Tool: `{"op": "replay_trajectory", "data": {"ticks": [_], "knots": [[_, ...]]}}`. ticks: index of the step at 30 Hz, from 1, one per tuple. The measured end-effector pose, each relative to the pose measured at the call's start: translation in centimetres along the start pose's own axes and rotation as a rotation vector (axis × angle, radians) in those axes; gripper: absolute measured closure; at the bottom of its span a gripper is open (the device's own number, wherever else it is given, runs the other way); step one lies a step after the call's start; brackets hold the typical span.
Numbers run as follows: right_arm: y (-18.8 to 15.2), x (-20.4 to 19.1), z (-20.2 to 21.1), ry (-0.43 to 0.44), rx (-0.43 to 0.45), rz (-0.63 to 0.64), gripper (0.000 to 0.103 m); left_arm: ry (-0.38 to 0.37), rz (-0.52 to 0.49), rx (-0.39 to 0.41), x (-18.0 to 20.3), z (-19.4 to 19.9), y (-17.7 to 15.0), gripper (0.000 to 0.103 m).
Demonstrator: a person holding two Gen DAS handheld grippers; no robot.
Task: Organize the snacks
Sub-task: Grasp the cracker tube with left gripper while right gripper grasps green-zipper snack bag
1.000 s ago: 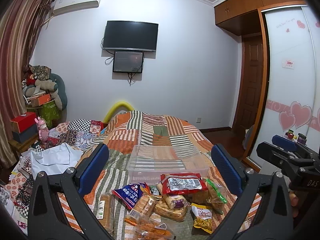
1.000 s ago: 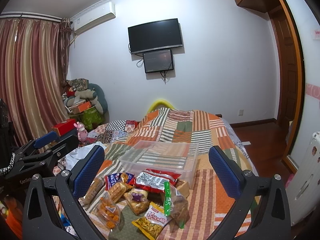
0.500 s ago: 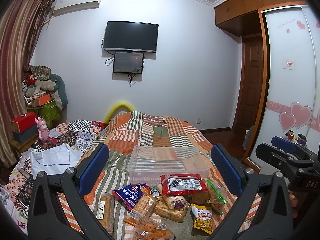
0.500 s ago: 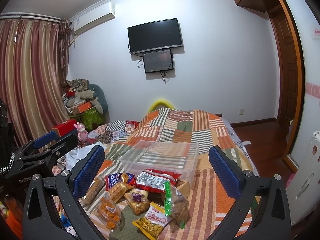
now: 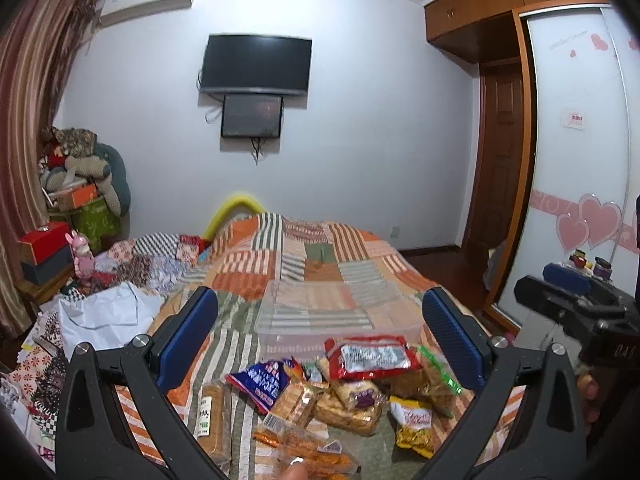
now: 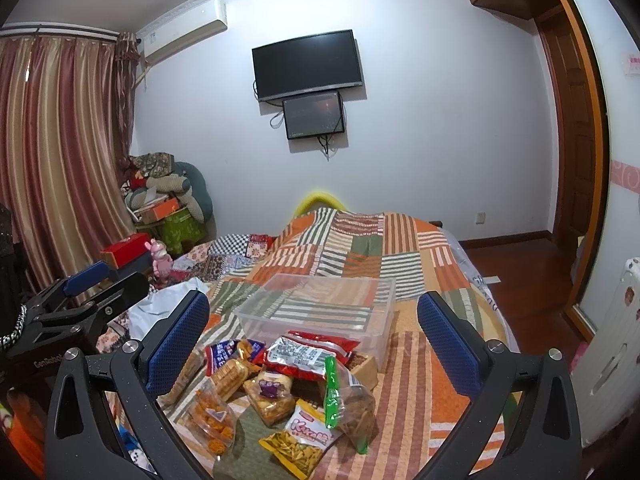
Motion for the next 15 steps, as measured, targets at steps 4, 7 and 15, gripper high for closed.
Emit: {"op": "replay_trajectory", "data": {"ticks": [4, 7, 15], "knots": [[-0.6, 0.9, -0.9, -0.010, -0.036, -0.017, 0.000, 0.028, -0.004, -0.079, -1.7, -1.7, -1.4, 0.000], [-1.1, 1.7, -1.7, -0.021, -0.065, -0.032, 0.000, 0.053, 0.010, -0.130, -3.3, -2.7, -2.6, 0.000], [-4.5, 4.2, -5.2, -0.067, -0.244, -0.059, 0.000, 0.091, 0.074, -0.274, -7.1, -6.0, -5.7, 0.017]]}}
Point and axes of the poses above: each gripper's, at about its wrist camera, not at the fingertips, and z roughly against the way its jaws point, x to its right, y to its top, the point moved 3 cm from there along -z, roughly the way its jaws point, and after that the axes turned 5 degrees about -x, right-handed, at the moved point
